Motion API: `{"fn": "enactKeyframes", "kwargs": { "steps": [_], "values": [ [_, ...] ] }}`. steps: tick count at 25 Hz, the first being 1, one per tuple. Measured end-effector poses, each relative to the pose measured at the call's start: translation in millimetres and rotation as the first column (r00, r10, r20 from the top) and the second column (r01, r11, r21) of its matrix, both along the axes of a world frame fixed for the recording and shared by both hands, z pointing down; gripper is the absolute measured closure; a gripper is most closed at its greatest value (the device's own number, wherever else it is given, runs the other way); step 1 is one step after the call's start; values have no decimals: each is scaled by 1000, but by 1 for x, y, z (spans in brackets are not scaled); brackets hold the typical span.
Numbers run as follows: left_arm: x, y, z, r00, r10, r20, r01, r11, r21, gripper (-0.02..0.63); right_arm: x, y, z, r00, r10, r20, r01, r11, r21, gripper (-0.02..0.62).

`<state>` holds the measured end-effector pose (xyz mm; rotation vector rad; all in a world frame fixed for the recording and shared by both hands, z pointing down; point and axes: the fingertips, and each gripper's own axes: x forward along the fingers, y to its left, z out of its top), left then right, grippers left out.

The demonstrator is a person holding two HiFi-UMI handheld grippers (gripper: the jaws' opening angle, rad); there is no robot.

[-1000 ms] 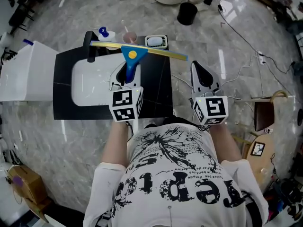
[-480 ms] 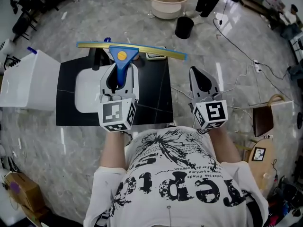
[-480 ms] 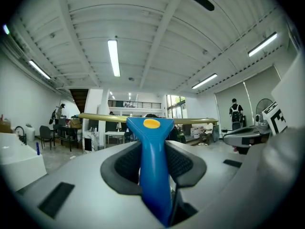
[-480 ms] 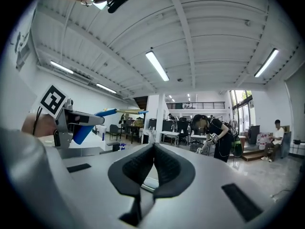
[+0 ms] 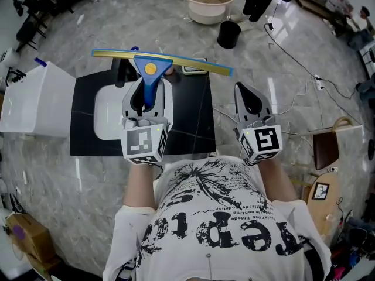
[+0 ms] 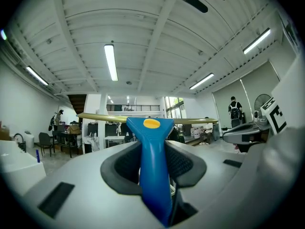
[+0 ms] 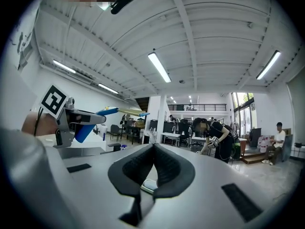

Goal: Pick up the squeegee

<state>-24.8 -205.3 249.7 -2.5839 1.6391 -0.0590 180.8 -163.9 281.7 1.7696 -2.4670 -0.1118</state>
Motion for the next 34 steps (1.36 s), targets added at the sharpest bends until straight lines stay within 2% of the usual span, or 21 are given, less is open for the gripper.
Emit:
{"fn": "enactKeyframes", "kwargs": {
  "steps": [24,34],
  "values": [
    [5,-18,10,1000,-11,8,11,999,-37,466,3,-19,-1,1000,1,11,-1,1000,-5,583],
    [21,-20,18,1000,2,18,-1,999,-51,466,12,-21,2,1000,-5,-7,5,1000,7,583]
  ]
}}
